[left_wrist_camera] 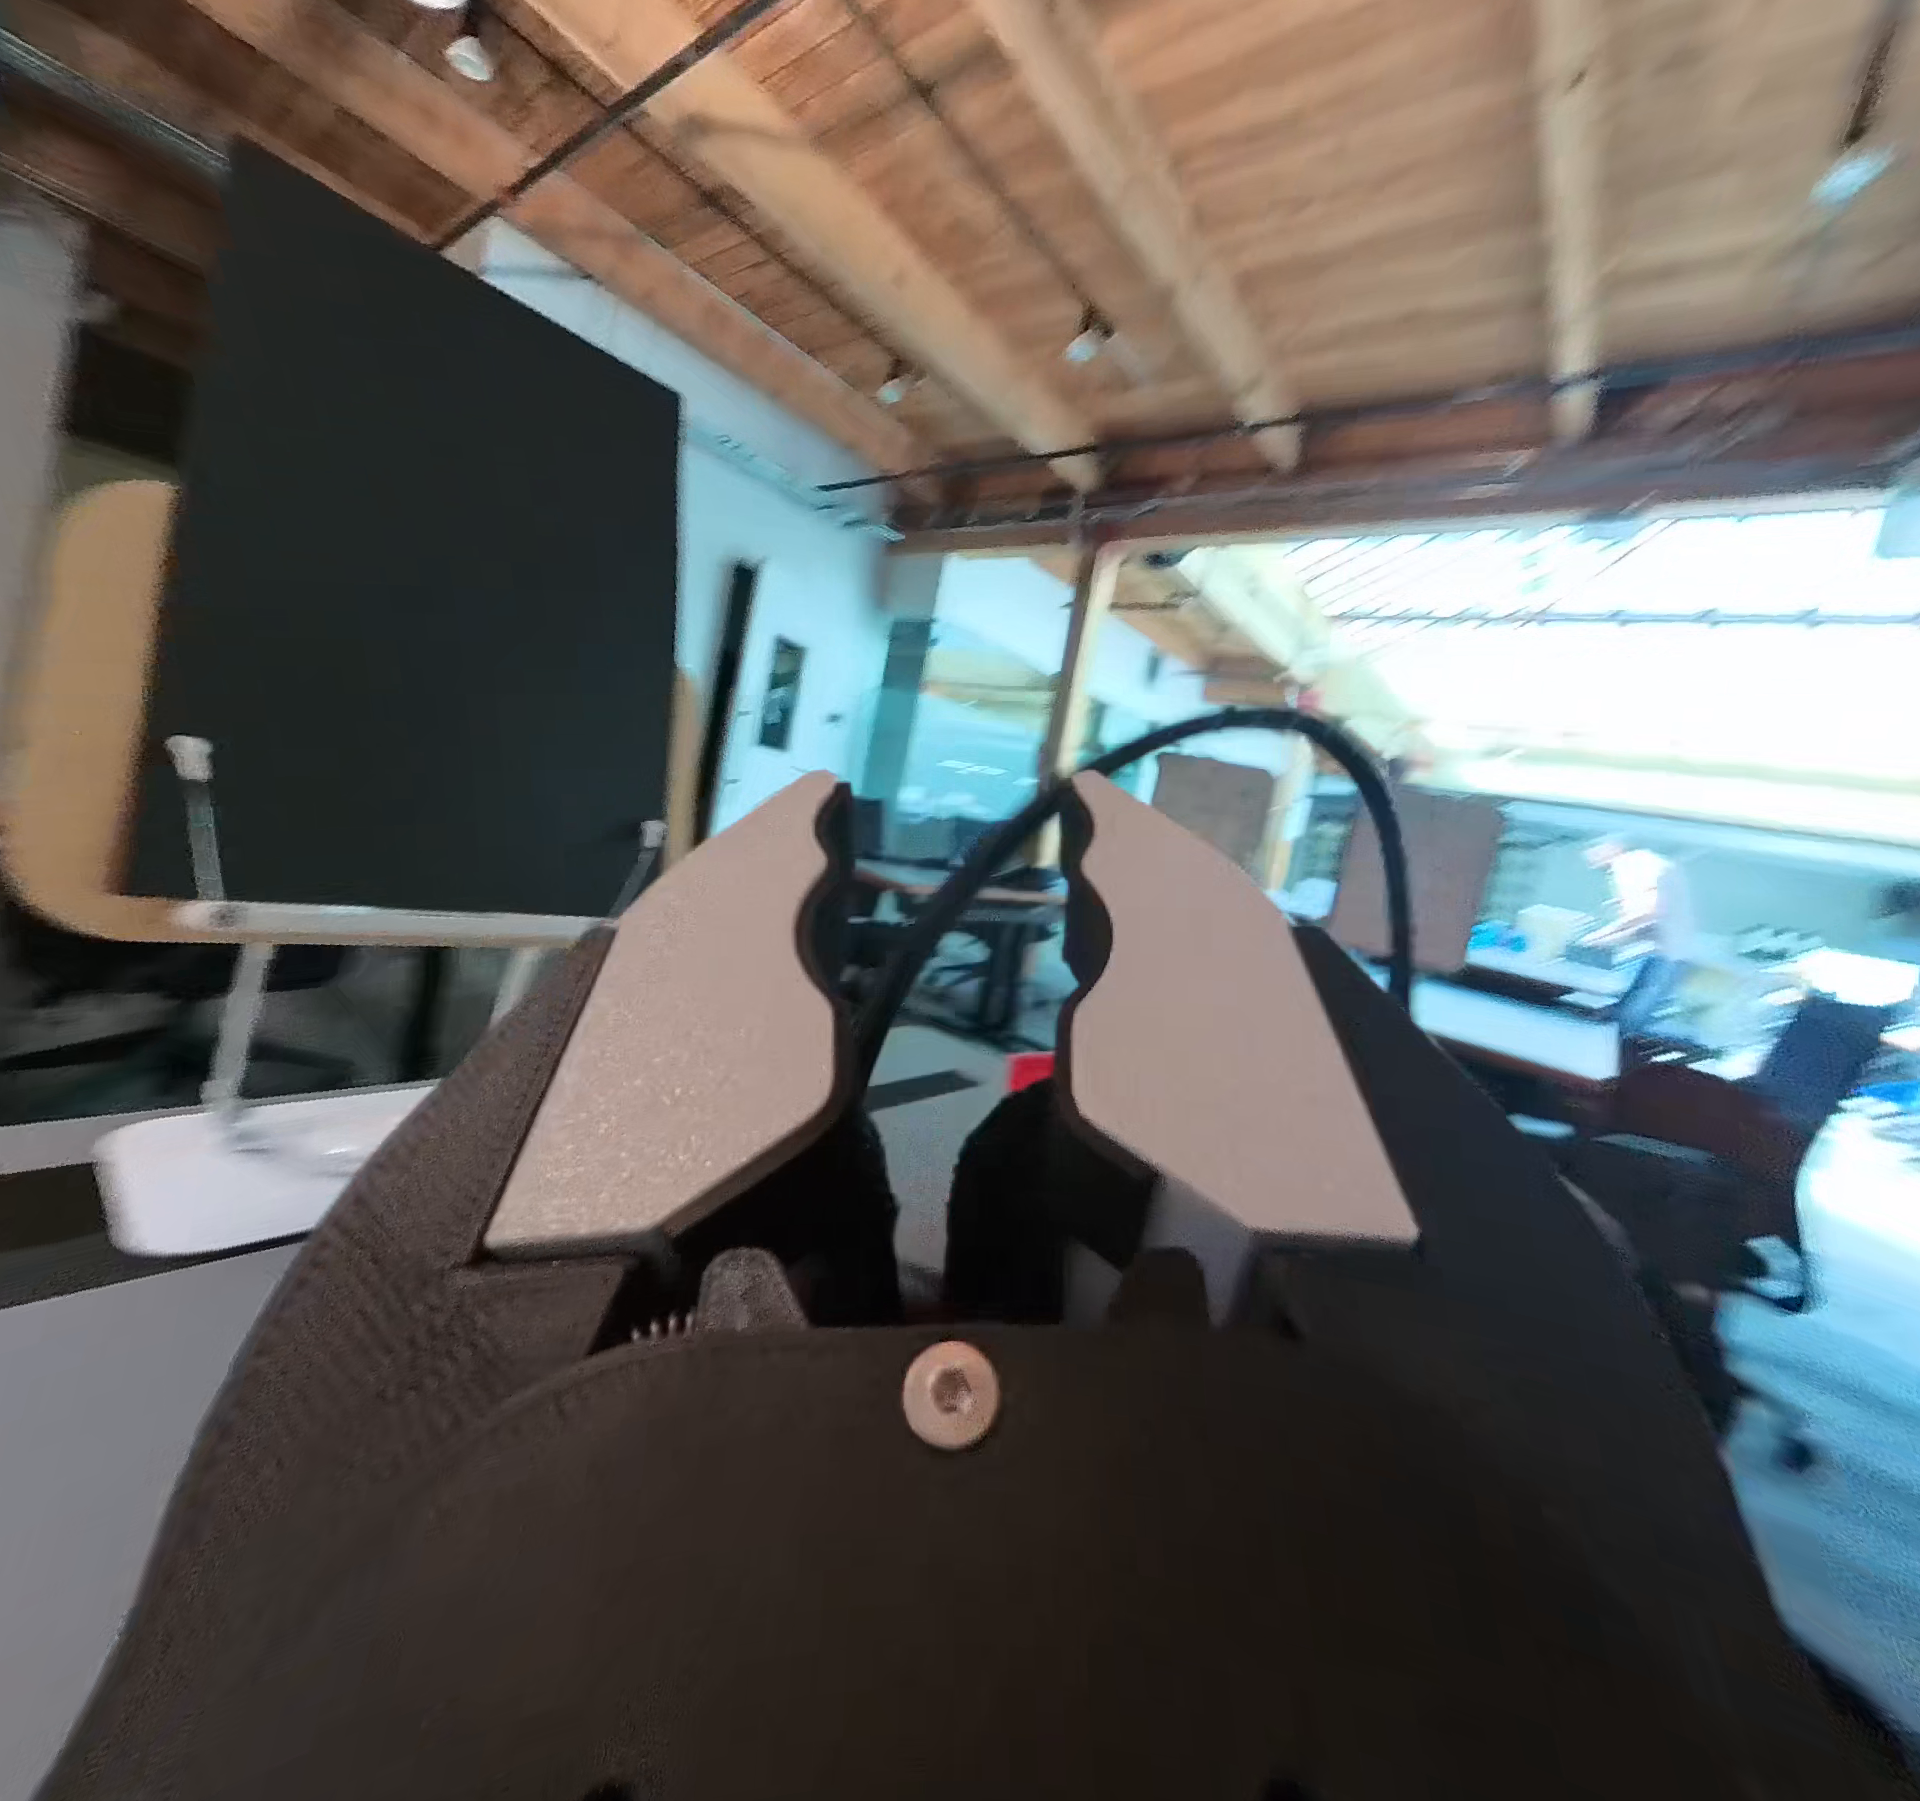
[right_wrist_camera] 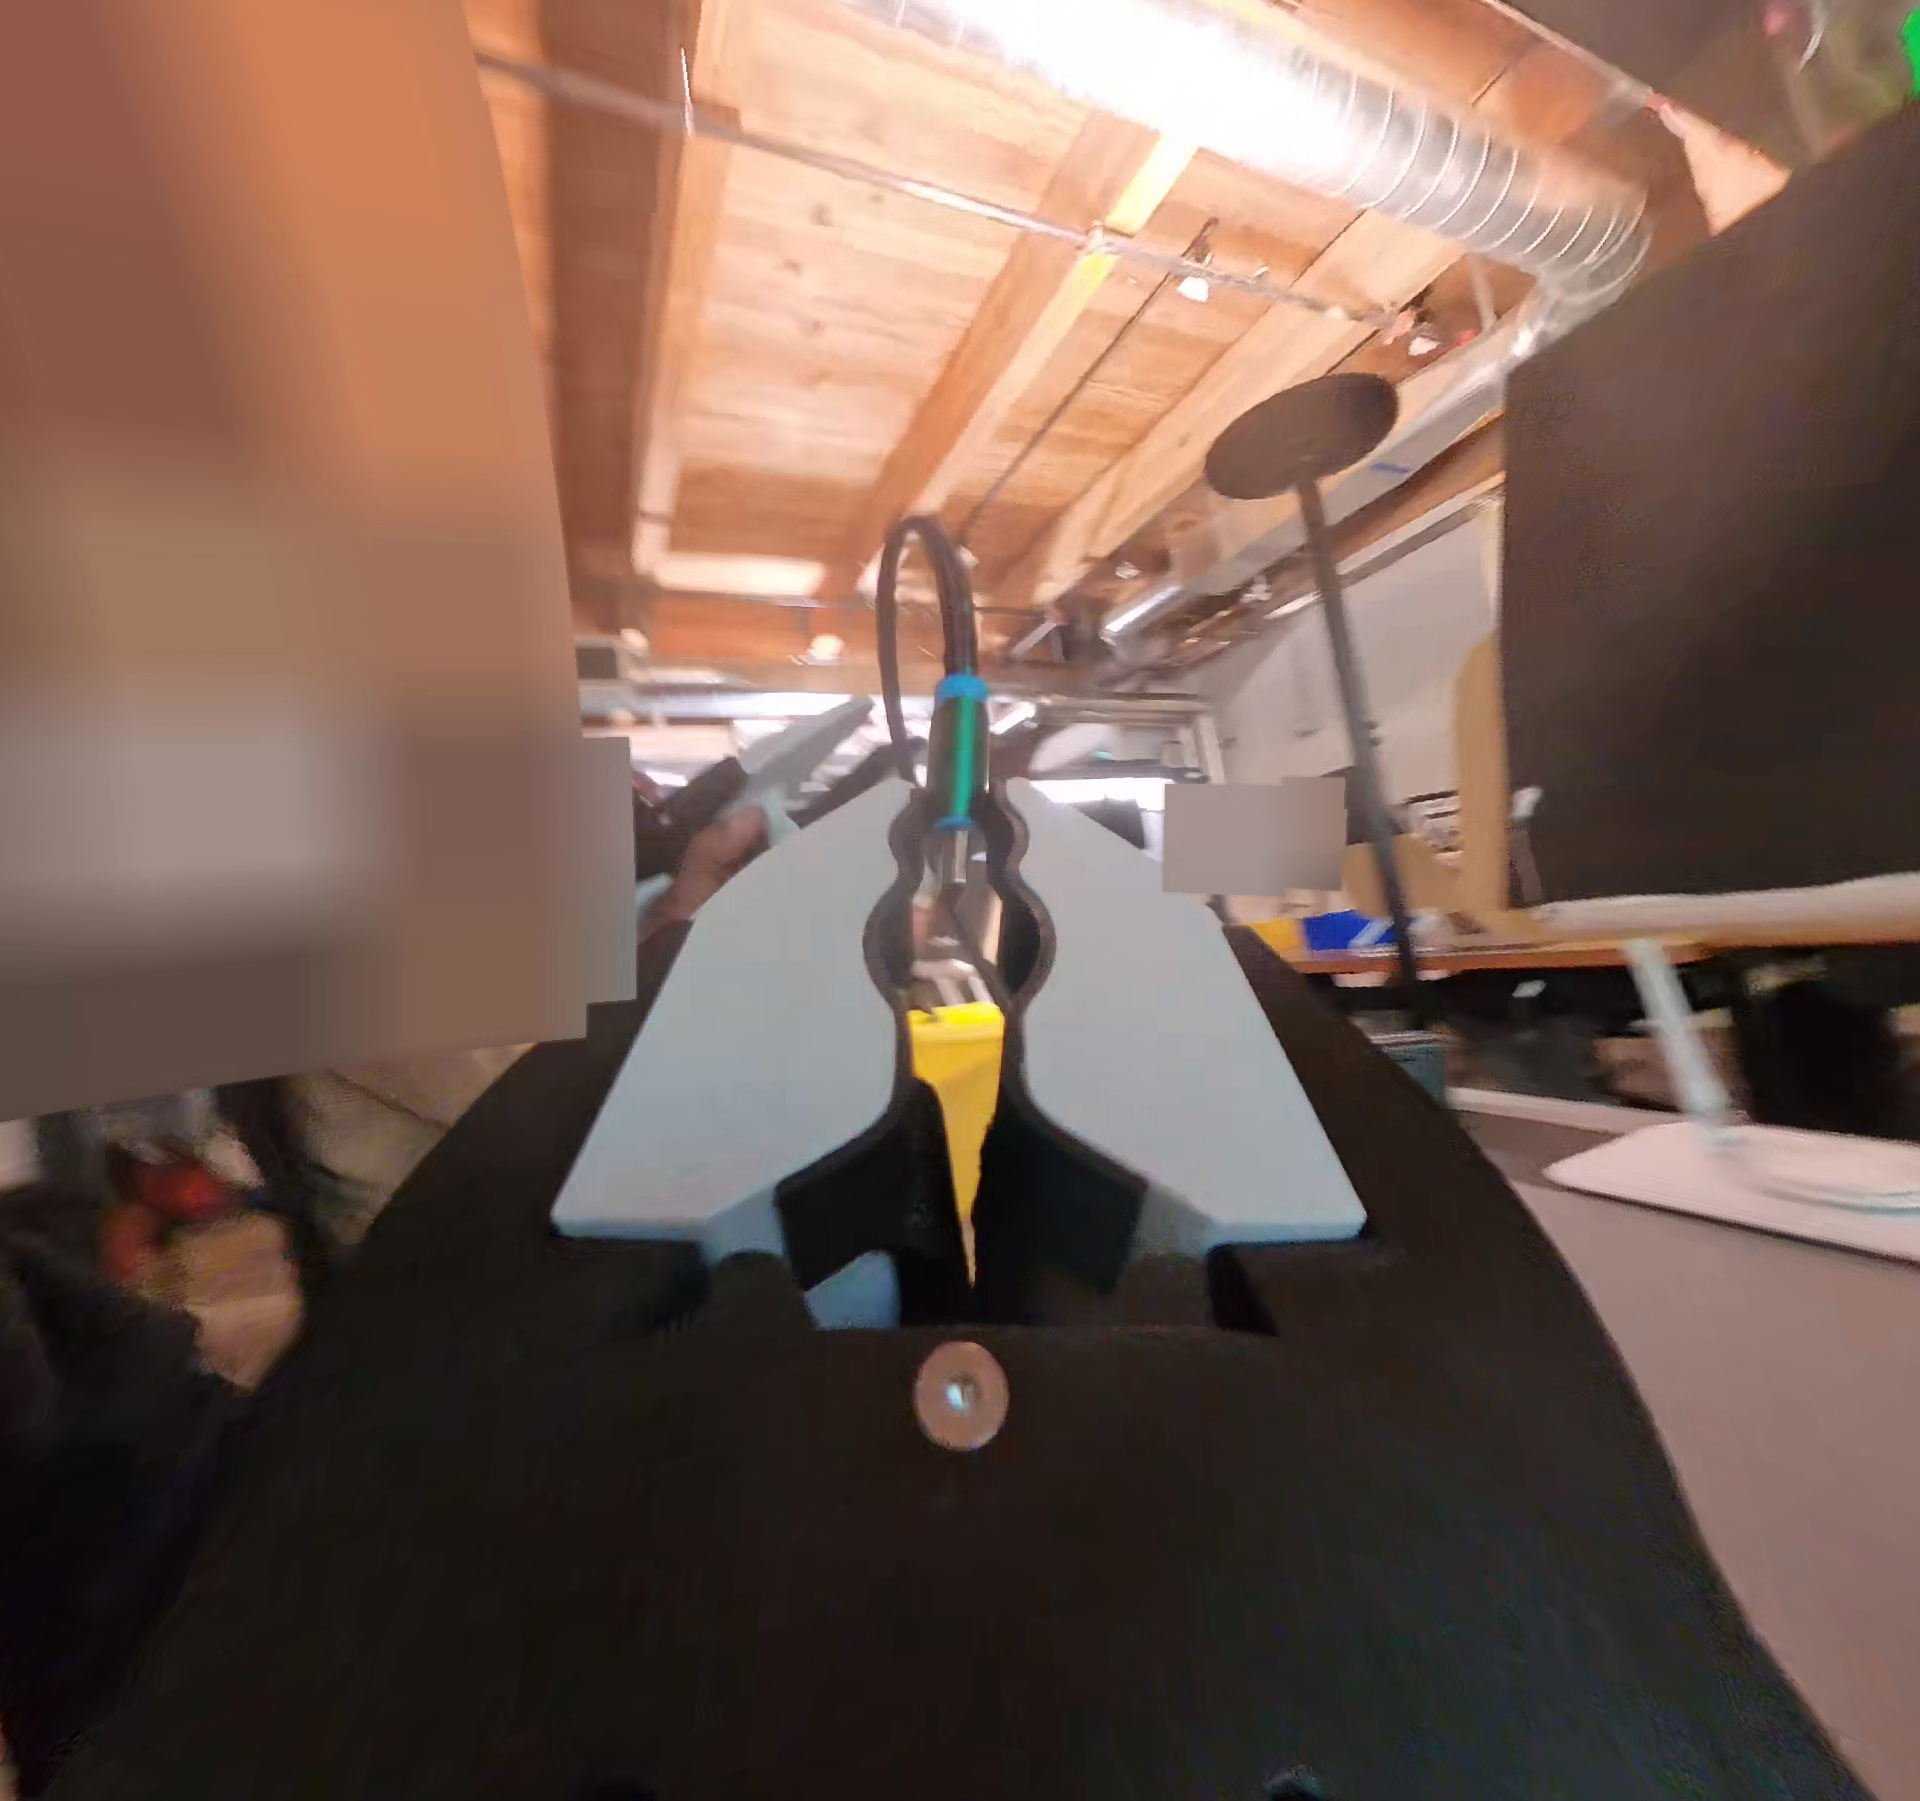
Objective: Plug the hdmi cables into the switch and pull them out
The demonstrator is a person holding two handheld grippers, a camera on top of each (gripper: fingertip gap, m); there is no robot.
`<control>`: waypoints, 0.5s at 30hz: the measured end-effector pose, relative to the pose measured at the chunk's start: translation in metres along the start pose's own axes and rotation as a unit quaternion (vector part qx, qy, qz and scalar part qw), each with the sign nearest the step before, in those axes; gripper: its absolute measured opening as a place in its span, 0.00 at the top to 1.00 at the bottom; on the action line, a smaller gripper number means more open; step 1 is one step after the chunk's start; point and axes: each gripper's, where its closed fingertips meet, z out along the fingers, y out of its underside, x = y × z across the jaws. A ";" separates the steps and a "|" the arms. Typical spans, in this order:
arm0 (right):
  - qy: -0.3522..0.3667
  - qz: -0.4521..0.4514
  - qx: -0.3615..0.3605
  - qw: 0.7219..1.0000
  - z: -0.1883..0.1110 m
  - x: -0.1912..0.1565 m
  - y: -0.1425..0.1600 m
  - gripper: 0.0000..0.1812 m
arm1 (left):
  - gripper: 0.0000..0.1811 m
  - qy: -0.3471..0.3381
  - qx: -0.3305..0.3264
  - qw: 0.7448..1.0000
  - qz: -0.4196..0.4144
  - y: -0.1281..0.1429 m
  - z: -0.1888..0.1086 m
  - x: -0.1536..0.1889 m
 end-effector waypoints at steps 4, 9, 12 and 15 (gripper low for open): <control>0.023 -0.192 -0.067 0.979 0.004 -0.010 0.012 0.94 | 0.76 -0.021 -0.017 0.997 0.072 -0.002 -0.004 -0.003; 0.026 -0.455 -0.164 0.875 0.009 -0.021 0.036 0.95 | 0.76 0.107 -0.094 0.989 0.047 0.020 -0.007 0.035; 0.018 -0.574 -0.211 0.791 0.008 -0.021 0.047 0.95 | 0.76 0.269 -0.187 0.943 -0.051 0.043 -0.025 0.081; 0.003 -0.641 -0.224 0.734 0.009 -0.021 0.047 0.95 | 0.76 0.307 -0.290 0.903 -0.075 0.080 -0.036 0.094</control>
